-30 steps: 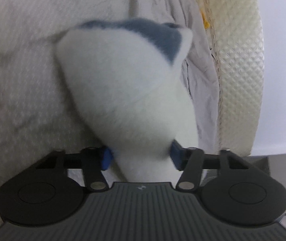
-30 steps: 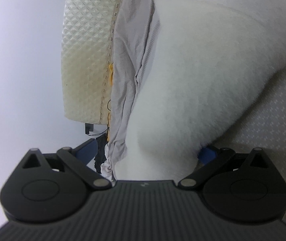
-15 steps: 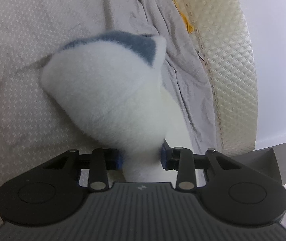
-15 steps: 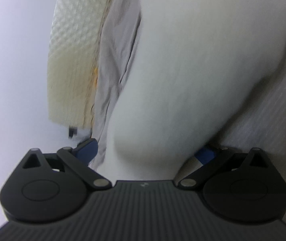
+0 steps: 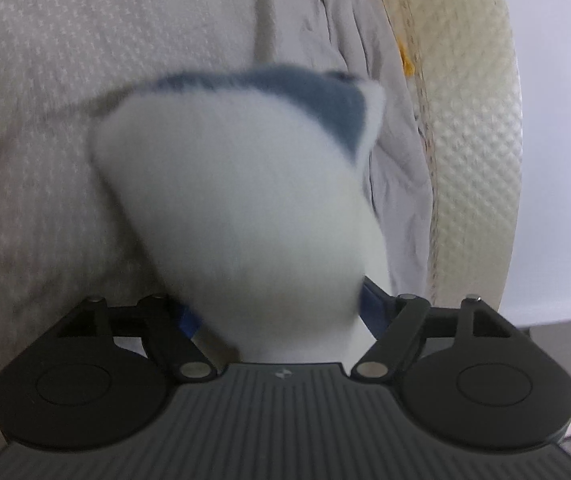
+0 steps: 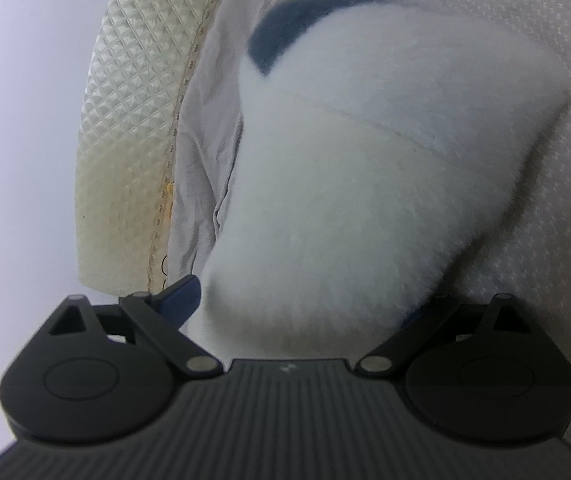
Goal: Fold large clothes
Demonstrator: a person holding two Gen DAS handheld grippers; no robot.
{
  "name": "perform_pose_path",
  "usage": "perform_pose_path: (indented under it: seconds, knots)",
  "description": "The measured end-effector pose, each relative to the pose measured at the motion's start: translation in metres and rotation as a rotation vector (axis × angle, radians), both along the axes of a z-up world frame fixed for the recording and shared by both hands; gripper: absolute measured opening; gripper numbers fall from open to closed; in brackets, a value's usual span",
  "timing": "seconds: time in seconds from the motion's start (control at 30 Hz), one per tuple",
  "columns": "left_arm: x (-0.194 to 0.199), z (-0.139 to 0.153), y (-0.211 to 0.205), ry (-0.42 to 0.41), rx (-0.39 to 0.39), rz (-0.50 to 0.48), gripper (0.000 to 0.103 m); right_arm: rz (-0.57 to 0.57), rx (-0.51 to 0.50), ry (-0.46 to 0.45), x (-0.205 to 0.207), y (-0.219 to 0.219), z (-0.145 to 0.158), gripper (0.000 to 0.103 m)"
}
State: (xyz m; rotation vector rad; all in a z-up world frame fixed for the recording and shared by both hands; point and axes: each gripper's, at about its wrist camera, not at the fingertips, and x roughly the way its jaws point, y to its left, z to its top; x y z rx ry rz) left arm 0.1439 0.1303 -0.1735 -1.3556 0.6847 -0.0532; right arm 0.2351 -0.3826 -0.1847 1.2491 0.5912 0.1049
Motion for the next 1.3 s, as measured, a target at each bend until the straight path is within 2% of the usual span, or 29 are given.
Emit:
perform_pose_path:
  seconds: [0.07,0.2,0.23,0.37,0.47,0.57,0.73,1.0,1.13,1.3]
  knots:
    - [0.004,-0.001,0.001,-0.01,0.005,0.013,0.076,0.004,-0.024,0.006,0.004,-0.003,-0.002,0.088]
    - [0.008,0.008,-0.004,-0.018,0.097,0.009,0.056,0.013,-0.058,-0.004,0.007,-0.004,-0.002,0.078]
    - [0.008,0.011,-0.005,-0.026,0.121,0.005,0.052,0.017,-0.07,-0.007,0.007,-0.003,0.0,0.072]
    - [0.007,0.032,-0.011,-0.066,0.218,-0.017,0.046,0.036,-0.107,-0.037,0.004,-0.004,0.012,0.056]
    - [0.001,0.048,-0.011,-0.13,0.258,-0.014,0.045,0.059,-0.141,-0.077,0.001,-0.004,0.021,0.05]
    - [-0.009,0.067,-0.012,-0.211,0.288,-0.009,0.045,0.078,-0.13,-0.106,-0.003,-0.004,0.029,0.046]
    - [-0.025,0.087,-0.012,-0.29,0.303,-0.009,0.045,0.102,-0.137,-0.165,-0.021,-0.001,0.043,0.043]
    - [-0.044,0.128,-0.025,-0.388,0.36,-0.081,0.045,0.103,-0.137,-0.242,-0.044,-0.017,0.08,0.043]
    - [-0.025,0.163,-0.044,-0.422,0.378,-0.104,0.045,0.102,-0.169,-0.308,-0.042,-0.031,0.116,0.043]
    - [0.03,0.219,-0.082,-0.47,0.357,-0.137,0.045,0.059,-0.204,-0.387,-0.022,-0.06,0.166,0.043]
